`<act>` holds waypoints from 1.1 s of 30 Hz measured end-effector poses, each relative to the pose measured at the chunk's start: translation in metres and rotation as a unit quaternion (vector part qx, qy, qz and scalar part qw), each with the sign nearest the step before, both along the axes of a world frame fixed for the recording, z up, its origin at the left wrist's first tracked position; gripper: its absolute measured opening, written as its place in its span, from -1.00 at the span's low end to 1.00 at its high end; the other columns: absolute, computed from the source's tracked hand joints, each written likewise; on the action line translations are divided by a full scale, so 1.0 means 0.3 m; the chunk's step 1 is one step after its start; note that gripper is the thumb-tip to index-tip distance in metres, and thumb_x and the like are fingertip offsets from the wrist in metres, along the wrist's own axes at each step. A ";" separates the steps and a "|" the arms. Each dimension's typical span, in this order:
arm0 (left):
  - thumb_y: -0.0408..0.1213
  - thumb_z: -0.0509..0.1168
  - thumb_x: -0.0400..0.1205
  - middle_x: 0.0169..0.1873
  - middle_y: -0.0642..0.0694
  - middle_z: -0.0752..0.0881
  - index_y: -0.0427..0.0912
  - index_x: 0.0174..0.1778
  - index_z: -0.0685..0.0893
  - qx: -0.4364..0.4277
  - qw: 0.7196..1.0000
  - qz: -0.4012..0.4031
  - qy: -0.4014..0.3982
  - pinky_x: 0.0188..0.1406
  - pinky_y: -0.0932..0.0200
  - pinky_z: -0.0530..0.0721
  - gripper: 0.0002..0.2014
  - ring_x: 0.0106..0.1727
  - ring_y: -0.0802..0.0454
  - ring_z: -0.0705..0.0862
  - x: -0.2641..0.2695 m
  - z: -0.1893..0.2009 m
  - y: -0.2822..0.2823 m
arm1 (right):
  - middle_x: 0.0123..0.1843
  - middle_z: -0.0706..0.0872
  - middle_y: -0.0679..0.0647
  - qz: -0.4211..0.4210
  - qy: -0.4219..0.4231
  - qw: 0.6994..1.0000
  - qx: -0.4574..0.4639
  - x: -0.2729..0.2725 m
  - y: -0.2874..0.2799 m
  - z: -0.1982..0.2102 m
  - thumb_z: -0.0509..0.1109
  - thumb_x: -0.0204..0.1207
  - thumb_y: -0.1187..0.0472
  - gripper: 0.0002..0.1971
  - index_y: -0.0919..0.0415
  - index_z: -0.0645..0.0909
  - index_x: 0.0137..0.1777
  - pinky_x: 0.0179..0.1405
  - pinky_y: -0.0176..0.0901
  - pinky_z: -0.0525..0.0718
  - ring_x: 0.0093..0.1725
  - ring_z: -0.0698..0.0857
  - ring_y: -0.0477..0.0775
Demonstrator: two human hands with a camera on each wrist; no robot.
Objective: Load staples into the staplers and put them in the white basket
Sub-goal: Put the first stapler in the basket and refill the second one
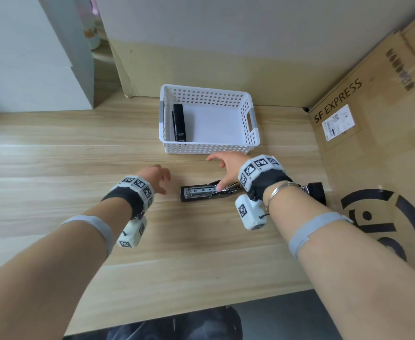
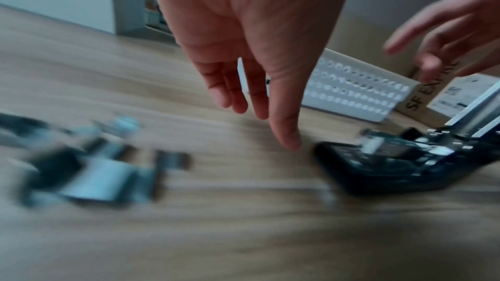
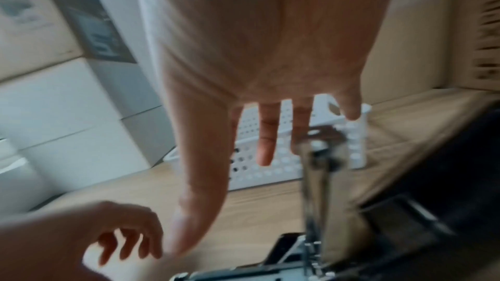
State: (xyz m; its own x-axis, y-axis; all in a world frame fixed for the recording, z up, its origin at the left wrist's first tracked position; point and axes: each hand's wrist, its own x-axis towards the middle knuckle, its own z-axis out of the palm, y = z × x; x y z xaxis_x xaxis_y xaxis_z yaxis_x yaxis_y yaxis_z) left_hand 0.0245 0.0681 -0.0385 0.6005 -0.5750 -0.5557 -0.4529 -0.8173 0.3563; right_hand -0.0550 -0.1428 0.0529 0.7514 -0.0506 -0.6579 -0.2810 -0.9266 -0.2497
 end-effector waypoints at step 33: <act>-0.23 0.47 0.46 -0.41 0.21 0.60 0.06 -0.44 0.55 -0.217 0.956 0.161 0.113 -0.24 0.36 0.46 -0.75 -0.37 0.32 0.53 -0.055 0.013 -0.066 | 0.05 0.83 0.03 -0.108 -0.103 0.986 0.076 0.056 0.201 -0.169 0.54 0.44 0.23 -0.76 0.15 0.72 0.10 0.10 -0.22 0.66 0.07 0.77 -0.01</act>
